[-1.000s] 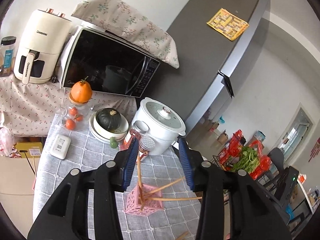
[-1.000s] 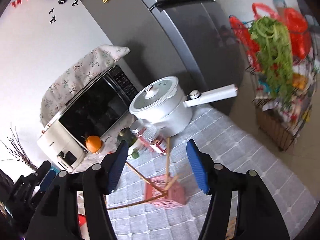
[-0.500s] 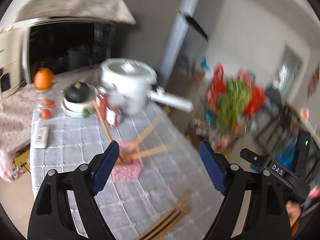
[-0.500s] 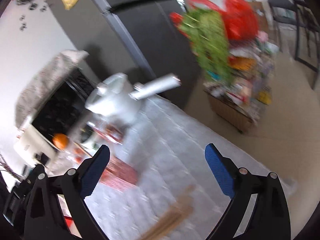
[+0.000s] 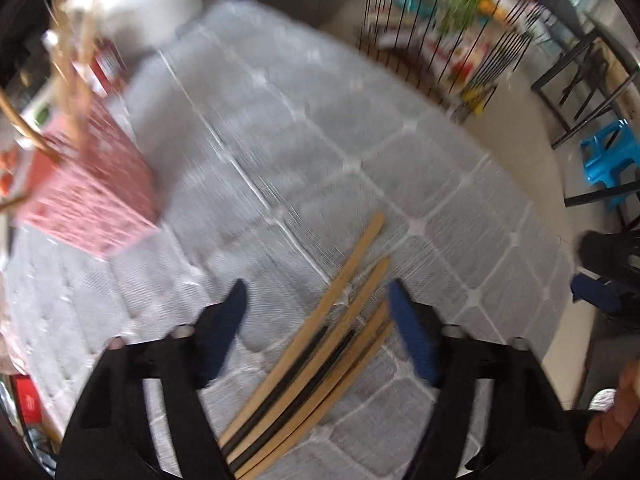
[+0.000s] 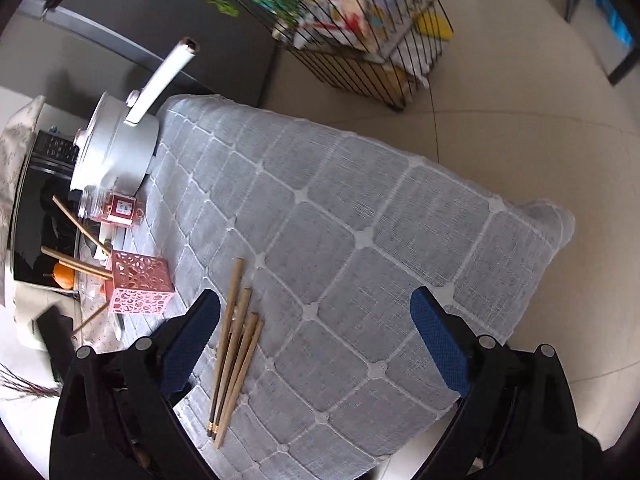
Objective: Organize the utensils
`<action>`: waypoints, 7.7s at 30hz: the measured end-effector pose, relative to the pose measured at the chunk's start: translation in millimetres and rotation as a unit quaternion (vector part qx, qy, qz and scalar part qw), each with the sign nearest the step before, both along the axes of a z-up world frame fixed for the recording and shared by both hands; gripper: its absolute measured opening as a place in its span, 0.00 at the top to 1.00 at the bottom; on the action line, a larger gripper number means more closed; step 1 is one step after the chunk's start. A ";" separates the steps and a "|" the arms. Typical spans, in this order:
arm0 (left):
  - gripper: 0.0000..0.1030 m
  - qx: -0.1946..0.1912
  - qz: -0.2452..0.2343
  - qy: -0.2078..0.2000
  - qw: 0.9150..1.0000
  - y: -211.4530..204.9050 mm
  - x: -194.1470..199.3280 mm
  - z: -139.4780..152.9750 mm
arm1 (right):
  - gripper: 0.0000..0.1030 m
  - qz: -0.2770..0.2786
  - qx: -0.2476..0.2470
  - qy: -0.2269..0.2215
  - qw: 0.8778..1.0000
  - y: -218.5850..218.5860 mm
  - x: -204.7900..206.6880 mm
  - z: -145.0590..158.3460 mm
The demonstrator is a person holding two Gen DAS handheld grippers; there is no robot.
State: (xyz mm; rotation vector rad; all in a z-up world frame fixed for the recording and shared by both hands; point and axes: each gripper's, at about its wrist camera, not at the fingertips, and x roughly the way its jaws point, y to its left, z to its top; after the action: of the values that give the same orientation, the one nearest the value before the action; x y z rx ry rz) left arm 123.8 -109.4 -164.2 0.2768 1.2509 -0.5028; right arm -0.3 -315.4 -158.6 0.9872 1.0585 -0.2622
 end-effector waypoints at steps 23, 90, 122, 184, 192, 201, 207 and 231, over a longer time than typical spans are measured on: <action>0.94 -0.017 -0.008 -0.116 0.993 46.6 -28.1 56.5 | 0.13 0.077 -0.019 0.025 0.997 56.7 46.0 -18.7; 0.57 -0.296 0.323 -0.318 0.841 289.7 -28.2 256.2 | 0.92 0.157 -0.243 -0.252 0.924 190.4 155.0 295.8; 0.18 -0.137 0.134 -0.196 0.962 136.8 -34.4 163.8 | 0.11 0.006 -0.045 -0.046 0.998 52.6 17.8 16.1; 0.18 -0.239 0.312 -0.169 0.904 302.7 -57.9 164.4 | 0.92 -0.042 -0.361 -0.429 0.827 271.1 127.7 234.0; 0.18 -0.233 0.324 -0.164 0.902 310.4 -54.6 160.0 | 0.61 -0.049 -0.328 -0.418 0.846 264.0 146.1 180.5; 0.18 -0.224 0.309 -0.168 0.909 299.5 -59.7 161.5 | 0.20 -0.023 -0.359 -0.435 0.825 244.9 56.5 219.8; 0.15 -0.189 0.263 -0.157 0.933 263.8 -60.7 148.5 | 0.07 0.014 -0.366 -0.357 0.859 215.1 6.9 189.1; 0.15 -0.082 0.262 -0.104 0.956 244.4 -21.6 80.1 | 0.07 0.098 0.376 -0.136 0.911 110.3 362.0 -94.9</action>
State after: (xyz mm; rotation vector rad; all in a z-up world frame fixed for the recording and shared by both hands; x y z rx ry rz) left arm 102.2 135.1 -84.1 -0.1434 1.0158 -0.1113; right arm 361.7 -205.2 -253.4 1.5364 0.9996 0.4829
